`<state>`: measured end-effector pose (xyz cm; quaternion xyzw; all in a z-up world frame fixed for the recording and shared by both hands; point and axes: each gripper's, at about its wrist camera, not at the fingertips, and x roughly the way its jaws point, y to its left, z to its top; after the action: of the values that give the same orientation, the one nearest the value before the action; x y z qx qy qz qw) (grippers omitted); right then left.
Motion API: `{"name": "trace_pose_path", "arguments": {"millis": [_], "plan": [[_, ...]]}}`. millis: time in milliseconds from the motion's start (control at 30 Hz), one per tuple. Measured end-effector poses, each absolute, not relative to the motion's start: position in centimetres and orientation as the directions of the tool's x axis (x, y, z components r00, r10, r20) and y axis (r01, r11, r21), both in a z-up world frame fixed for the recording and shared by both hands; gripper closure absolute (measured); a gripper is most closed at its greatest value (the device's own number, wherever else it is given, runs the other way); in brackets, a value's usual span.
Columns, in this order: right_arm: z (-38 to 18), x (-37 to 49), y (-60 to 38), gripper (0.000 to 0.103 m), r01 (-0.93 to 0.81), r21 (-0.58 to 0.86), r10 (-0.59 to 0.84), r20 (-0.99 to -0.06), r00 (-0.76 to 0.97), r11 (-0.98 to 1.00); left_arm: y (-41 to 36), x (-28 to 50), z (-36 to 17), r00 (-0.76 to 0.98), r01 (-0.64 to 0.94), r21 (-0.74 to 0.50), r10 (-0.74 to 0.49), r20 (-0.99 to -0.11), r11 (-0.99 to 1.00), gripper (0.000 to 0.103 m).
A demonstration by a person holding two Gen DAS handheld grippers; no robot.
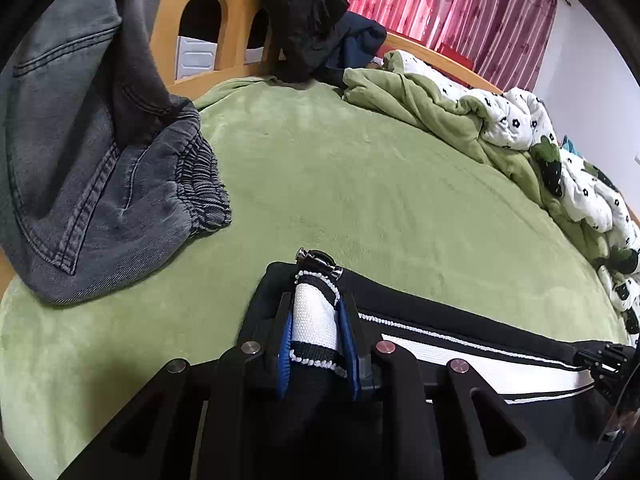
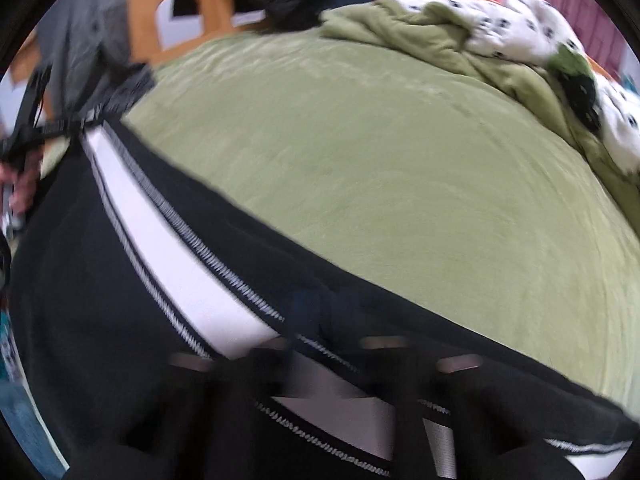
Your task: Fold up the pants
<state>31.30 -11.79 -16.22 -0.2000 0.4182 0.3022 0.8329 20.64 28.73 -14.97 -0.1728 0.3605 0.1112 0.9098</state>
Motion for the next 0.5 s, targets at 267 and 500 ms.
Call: {"name": "trace_pose_path", "arguments": {"millis": [267, 500], "plan": [[-13.9, 31.7, -12.2, 0.100, -0.653, -0.106, 0.379, -0.741, 0.554, 0.750, 29.4, 21.2, -14.9, 0.711, -0.345, -0.221, 0.100, -0.697, 0.912, 0.082], [-16.4, 32.8, -10.8, 0.084, -0.571, -0.117, 0.286, -0.774, 0.565, 0.812, 29.2, 21.0, -15.2, 0.658, -0.395, -0.218, 0.110, -0.745, 0.892, 0.056]]}}
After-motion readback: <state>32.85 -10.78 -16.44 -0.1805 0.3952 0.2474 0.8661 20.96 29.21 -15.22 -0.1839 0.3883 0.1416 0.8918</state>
